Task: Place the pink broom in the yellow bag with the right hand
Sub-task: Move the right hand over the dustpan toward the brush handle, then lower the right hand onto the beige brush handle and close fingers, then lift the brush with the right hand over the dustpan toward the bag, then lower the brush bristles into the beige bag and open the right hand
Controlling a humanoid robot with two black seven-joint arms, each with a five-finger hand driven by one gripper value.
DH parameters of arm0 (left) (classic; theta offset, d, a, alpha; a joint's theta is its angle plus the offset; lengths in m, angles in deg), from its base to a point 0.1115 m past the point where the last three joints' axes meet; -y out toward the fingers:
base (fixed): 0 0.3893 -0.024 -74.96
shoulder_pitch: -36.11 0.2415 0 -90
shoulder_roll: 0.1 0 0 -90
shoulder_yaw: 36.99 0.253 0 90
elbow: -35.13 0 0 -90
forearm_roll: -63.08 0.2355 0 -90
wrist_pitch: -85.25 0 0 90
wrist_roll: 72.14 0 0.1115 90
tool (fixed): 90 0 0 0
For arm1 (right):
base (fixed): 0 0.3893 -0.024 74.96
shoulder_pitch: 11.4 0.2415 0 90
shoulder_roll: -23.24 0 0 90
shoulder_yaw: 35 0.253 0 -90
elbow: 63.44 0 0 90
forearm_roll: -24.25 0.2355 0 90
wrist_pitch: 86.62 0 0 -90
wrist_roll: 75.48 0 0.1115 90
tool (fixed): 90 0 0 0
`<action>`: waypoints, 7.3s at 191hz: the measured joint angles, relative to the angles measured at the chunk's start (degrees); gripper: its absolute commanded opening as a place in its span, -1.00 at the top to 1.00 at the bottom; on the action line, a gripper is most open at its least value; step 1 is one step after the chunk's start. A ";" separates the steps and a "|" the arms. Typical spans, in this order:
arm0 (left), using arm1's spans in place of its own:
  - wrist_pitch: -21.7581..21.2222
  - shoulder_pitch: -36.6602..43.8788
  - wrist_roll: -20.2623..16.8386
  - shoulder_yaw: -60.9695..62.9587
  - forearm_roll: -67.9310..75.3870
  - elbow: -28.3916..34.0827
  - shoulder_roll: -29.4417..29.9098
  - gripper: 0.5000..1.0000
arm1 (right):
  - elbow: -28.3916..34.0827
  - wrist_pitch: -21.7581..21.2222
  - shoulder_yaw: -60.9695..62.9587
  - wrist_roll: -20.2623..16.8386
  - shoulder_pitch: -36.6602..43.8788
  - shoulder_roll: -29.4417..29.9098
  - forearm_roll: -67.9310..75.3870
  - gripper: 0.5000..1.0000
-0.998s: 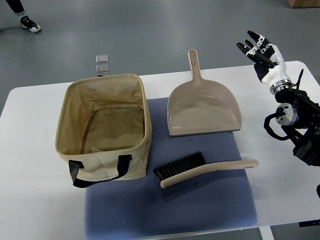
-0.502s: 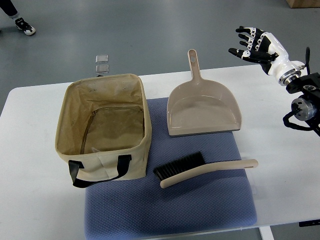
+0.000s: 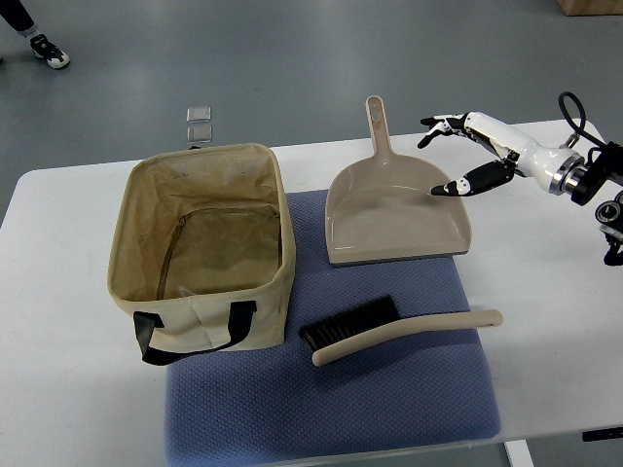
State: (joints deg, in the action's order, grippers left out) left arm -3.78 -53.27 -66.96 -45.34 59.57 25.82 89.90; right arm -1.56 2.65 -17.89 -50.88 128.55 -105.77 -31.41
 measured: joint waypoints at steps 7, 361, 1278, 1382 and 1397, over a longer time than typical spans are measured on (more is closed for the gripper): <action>0.00 0.01 0.00 0.00 0.00 0.00 0.00 -1.00 | 0.30 -0.18 -1.91 0.00 0.90 -0.86 -1.18 -0.72; 0.00 0.00 0.00 -0.08 -0.01 -0.02 0.00 -1.00 | 19.84 1.37 -27.34 -2.96 9.01 -7.16 -17.33 -0.72; 0.00 0.10 0.00 -0.09 -0.01 -0.01 0.00 -1.00 | -14.59 -8.56 -9.05 -4.55 27.55 29.45 -34.42 1.00; 0.00 0.08 0.00 -0.09 0.00 -0.01 0.00 -1.00 | -13.97 -7.27 -8.83 -3.99 27.05 29.04 -33.80 -0.23; 0.00 0.08 0.00 -0.09 0.00 -0.01 0.00 -1.00 | -13.91 -7.26 -8.77 -3.96 27.05 28.89 -33.62 -0.29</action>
State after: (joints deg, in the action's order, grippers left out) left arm -3.78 -53.19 -66.96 -45.43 59.57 25.81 89.90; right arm -15.47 -4.62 -26.66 -54.83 155.60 -76.88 -65.03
